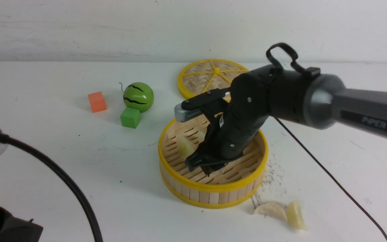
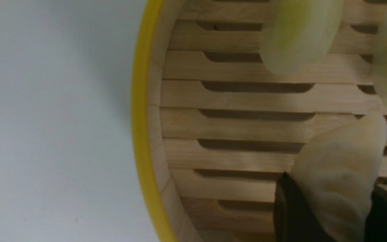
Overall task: Put the dumplings into the steamer on the white table.
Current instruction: 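Place the dumpling in the bamboo steamer basket with the right gripper, then reach for and grasp a dumpling lying on the table beside the steamer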
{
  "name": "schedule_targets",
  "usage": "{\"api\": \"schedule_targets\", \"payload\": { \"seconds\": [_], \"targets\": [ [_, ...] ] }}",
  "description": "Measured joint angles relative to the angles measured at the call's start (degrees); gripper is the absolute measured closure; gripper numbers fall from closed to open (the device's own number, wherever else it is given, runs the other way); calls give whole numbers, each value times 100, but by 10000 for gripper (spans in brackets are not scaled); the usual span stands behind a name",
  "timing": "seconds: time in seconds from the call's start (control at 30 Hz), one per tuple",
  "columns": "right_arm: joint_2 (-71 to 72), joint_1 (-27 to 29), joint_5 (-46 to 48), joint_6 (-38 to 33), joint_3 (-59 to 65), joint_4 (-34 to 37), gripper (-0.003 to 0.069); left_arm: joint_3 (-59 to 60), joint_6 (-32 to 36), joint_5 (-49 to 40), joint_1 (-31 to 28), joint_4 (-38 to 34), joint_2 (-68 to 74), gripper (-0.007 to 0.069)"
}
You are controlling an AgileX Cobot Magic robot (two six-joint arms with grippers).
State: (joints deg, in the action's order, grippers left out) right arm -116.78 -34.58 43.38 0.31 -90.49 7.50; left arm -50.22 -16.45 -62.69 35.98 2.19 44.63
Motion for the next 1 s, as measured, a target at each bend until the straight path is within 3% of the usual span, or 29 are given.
{"api": "schedule_targets", "payload": {
  "seconds": [0.07, 0.13, 0.17, 0.2, 0.23, 0.27, 0.37, 0.53, 0.67, 0.87, 1.0],
  "targets": [
    [-63, 0, -44, 62, 0, 0, 418, 0, 0, 0, 0, 0, 0, 606],
    [-79, 0, -88, 174, 0, 0, 311, 0, 0, 0, 0, 0, 0, 606],
    [-73, 0, -81, 180, 0, 0, 311, 0, 0, 0, 0, 0, 0, 606],
    [4, 0, -2, 194, -27, 0, 227, 0, 0, 0, 0, 0, 0, 606],
    [21, 0, 15, 194, -33, 0, 218, 0, 0, 0, 0, 0, 0, 606],
    [181, 0, 225, 194, -90, -16, 160, 0, 0, 0, 0, 0, 0, 606],
    [734, 0, 915, 194, -188, -266, 76, 0, 2, 0, 0, 0, 0, 603],
    [1724, 0, 1731, 392, 238, -1061, 82, 0, 2, 0, 0, 0, 0, 601],
    [2298, 0, 1656, 847, 1101, -1515, 114, 0, 2, 0, 0, 0, 0, 601],
    [3036, 350, 353, 2302, 3175, -1997, 136, 0, 14, 11, 0, 0, 0, 599],
    [2910, 568, -398, 2583, 3704, -1949, 136, 0, 45, 17, 0, 0, 0, 600]
  ]
}}
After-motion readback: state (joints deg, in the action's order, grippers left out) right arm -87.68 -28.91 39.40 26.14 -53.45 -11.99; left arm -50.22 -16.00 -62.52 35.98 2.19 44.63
